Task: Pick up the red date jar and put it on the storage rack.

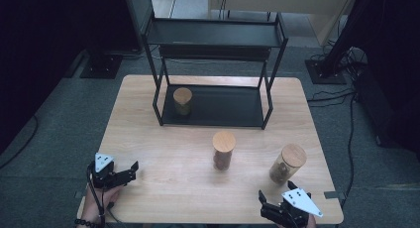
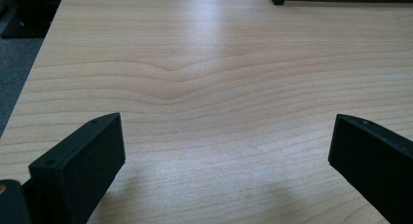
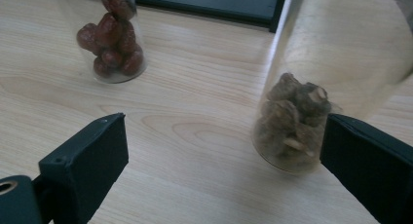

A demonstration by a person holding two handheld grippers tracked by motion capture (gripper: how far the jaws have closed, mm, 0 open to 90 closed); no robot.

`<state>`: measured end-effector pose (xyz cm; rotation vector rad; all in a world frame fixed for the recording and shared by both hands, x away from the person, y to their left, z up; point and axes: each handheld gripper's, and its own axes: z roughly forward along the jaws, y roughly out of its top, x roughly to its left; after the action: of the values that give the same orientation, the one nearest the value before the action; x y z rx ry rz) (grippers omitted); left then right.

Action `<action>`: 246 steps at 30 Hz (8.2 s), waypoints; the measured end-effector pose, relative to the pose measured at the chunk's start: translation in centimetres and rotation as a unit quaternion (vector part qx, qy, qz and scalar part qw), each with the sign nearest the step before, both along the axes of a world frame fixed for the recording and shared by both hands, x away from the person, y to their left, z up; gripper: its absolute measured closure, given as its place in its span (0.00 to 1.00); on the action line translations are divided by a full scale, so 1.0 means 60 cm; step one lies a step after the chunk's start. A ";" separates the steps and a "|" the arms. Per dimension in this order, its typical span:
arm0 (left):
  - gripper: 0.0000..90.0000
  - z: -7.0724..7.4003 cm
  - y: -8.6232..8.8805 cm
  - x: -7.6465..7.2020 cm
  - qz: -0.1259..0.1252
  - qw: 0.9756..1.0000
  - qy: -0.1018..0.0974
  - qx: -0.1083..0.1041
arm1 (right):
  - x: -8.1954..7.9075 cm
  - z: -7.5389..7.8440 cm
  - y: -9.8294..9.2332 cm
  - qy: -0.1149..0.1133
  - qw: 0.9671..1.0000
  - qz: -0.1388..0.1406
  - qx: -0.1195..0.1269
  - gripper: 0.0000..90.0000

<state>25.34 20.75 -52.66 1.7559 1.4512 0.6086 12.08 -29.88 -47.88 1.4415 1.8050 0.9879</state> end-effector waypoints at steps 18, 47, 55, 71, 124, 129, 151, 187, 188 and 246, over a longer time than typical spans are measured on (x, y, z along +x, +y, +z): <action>0.00 0.000 0.000 0.000 -0.002 1.000 0.000 -0.001 | 0.026 -0.008 0.039 0.003 1.000 0.023 0.000 0.04; 0.00 0.000 0.000 0.000 -0.002 1.000 -0.002 0.000 | 0.079 -0.022 0.113 0.006 0.998 0.068 -0.002 0.04; 0.00 0.000 0.000 0.000 -0.002 1.000 -0.002 0.000 | 0.097 -0.026 0.128 0.007 0.997 0.075 0.002 0.04; 0.00 0.000 0.001 0.000 -0.004 1.000 -0.002 -0.003 | 0.129 -0.040 0.155 0.016 0.997 0.082 -0.001 0.07; 0.00 0.000 -0.001 0.000 -0.003 1.000 0.000 0.002 | 0.211 -0.036 0.200 -0.006 0.997 0.072 -0.005 0.21; 0.00 0.000 -0.001 0.000 -0.004 1.000 0.000 0.003 | 0.214 -0.036 0.203 -0.009 0.997 0.072 -0.003 0.24; 0.00 0.000 -0.002 0.001 -0.006 1.000 0.001 0.006 | 0.225 -0.021 0.211 -0.004 0.996 0.083 -0.016 0.27; 0.00 0.000 -0.001 0.000 -0.006 1.000 0.000 0.002 | 0.287 0.026 0.223 -0.011 0.996 0.083 -0.026 0.27; 0.00 0.000 -0.001 0.000 -0.006 1.000 0.000 0.002 | 0.289 0.027 0.223 -0.011 0.996 0.083 -0.027 0.27; 0.00 0.000 0.000 0.000 -0.010 1.000 -0.002 -0.003 | 0.404 0.042 0.270 -0.004 0.997 0.072 -0.034 0.28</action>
<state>25.32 20.76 -52.66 1.7610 1.4302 0.5964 36.30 -13.68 -45.35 1.2795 1.9412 0.9914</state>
